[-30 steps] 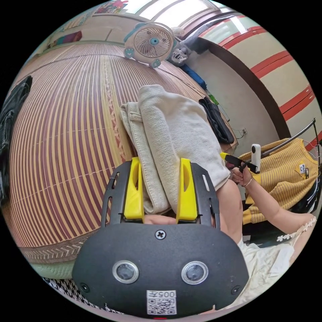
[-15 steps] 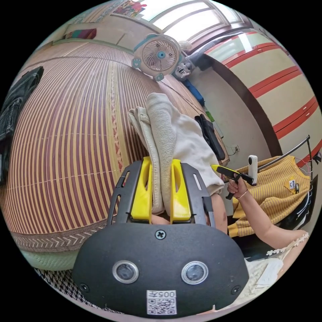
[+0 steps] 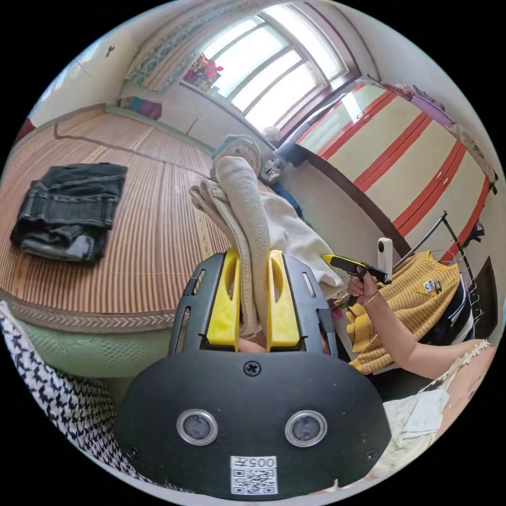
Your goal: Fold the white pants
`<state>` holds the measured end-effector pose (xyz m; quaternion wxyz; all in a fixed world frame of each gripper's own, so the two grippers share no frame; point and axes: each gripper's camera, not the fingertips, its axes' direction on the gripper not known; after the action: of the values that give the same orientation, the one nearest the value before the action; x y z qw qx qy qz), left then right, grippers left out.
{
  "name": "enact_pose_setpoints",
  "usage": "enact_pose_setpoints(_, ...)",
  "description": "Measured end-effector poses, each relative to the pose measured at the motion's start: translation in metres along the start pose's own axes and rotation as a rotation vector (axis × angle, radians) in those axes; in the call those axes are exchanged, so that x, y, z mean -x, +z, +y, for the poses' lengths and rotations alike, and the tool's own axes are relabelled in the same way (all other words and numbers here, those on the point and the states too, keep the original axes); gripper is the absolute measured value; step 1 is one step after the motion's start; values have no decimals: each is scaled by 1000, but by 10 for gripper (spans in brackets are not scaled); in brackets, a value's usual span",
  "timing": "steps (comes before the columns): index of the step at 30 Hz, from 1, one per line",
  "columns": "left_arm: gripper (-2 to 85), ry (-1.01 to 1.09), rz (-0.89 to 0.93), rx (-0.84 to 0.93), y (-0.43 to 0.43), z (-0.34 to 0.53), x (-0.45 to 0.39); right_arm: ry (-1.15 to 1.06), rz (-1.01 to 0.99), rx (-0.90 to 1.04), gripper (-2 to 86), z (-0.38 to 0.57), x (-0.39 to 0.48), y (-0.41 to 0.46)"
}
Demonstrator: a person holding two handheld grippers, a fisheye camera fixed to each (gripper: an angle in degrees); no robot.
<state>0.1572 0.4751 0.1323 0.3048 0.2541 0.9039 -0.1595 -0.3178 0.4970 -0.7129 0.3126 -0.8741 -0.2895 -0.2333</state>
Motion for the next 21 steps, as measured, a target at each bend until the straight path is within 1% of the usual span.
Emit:
enact_pose_setpoints(5, 86, -70, -118, -218, -114, 28, 15, -252, -13, -10, 0, -70, 85, 16)
enact_pose_setpoints(9, 87, -131, -231, -393, -176, 41, 13, -473, -23, -31, 2, -154, 160, 36)
enact_pose_setpoints(11, 89, -208, -297, -532, -198, 46, 13, -529, -19, -59, 8, -197, 189, 46)
enact_pose_setpoints(13, 93, -265, -353, -642, -198, 47, 16, -513, 9, -85, 25, -241, 213, 64)
enact_pose_setpoints(14, 97, -296, -406, -706, -188, 47, 21, -430, 57, -105, 25, -265, 224, 77)
enact_pose_setpoints(15, 99, -320, -431, -731, -180, 47, 27, -309, 120, -129, 23, -283, 232, 87)
enact_pose_setpoints(16, 105, -384, -456, -759, -162, 48, 47, -254, 152, -134, 21, -288, 236, 91)
enact_pose_setpoints(17, 109, -453, -499, -735, -141, 48, 71, -202, 195, -134, 18, -290, 244, 98)
enact_pose_setpoints(18, 110, -491, -523, -705, -129, 48, 85, -199, 200, -136, 16, -281, 251, 106)
enact_pose_setpoints(19, 115, -604, -548, -611, -107, 50, 113, -215, 189, -135, 16, -273, 254, 110)
enact_pose_setpoints(20, 123, -708, -574, -555, -93, 56, 134, -278, 162, -113, 15, -250, 258, 119)
enact_pose_setpoints(21, 121, -696, -559, -593, -91, 62, 137, -347, 143, -70, 24, -221, 257, 129)
